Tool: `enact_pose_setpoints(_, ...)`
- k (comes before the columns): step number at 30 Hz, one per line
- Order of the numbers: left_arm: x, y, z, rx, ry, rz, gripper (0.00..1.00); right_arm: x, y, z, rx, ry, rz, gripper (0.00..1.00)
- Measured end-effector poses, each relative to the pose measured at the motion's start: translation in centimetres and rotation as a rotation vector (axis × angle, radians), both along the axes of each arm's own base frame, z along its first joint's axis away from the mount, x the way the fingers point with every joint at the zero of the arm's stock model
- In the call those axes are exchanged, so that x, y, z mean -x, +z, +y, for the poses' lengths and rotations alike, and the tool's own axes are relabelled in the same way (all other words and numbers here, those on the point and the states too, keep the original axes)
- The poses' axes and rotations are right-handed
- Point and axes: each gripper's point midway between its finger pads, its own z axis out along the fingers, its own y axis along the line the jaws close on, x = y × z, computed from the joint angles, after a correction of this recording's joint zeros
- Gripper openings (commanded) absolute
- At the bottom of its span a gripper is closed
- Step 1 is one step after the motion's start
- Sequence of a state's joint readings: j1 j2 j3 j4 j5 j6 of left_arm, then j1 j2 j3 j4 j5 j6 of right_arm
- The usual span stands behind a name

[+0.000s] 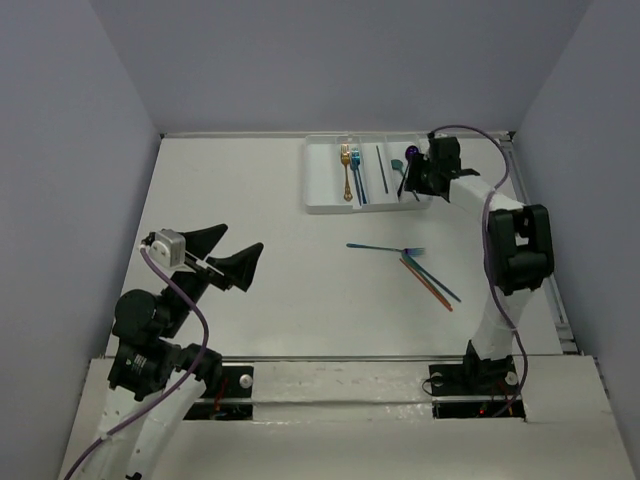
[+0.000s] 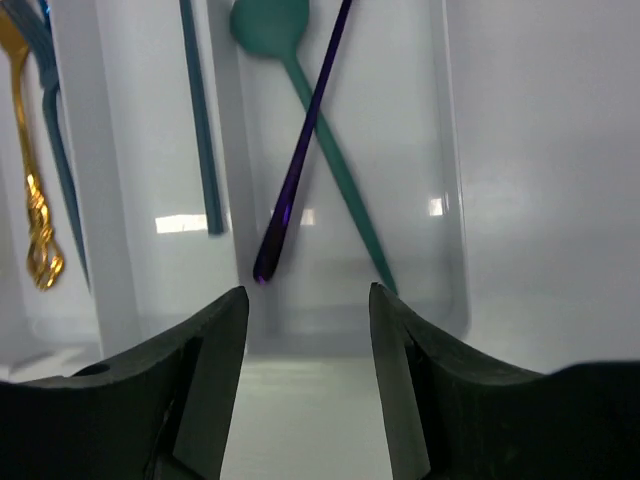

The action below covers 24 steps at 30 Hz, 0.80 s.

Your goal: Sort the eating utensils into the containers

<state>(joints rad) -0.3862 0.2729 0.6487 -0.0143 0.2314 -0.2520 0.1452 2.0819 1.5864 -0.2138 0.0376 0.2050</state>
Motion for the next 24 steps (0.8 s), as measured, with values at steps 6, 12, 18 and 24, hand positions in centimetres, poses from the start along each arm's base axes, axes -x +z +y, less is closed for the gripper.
enact_pose_setpoints(6,0.3,0.3,0.1,0.006,0.0,-0.013,0.99,11.1,3.1,1.1,-0.14,-0.015,-0.014,0.45)
enact_pose_setpoints(12,0.7,0.6,0.2,0.012,-0.002,-0.029,0.99,19.9,0.3,1.7,-0.164,-0.031,0.102,0.43)
enact_pose_setpoints(18,1.2,1.0,0.3,0.019,-0.007,-0.045,0.99,26.0,0.9,0.3,-0.18,-0.089,0.182,0.44)
enact_pose_setpoints(24,1.7,1.3,0.5,0.028,-0.007,-0.064,0.99,28.7,-0.3,-0.3,-0.157,-0.115,0.288,0.44)
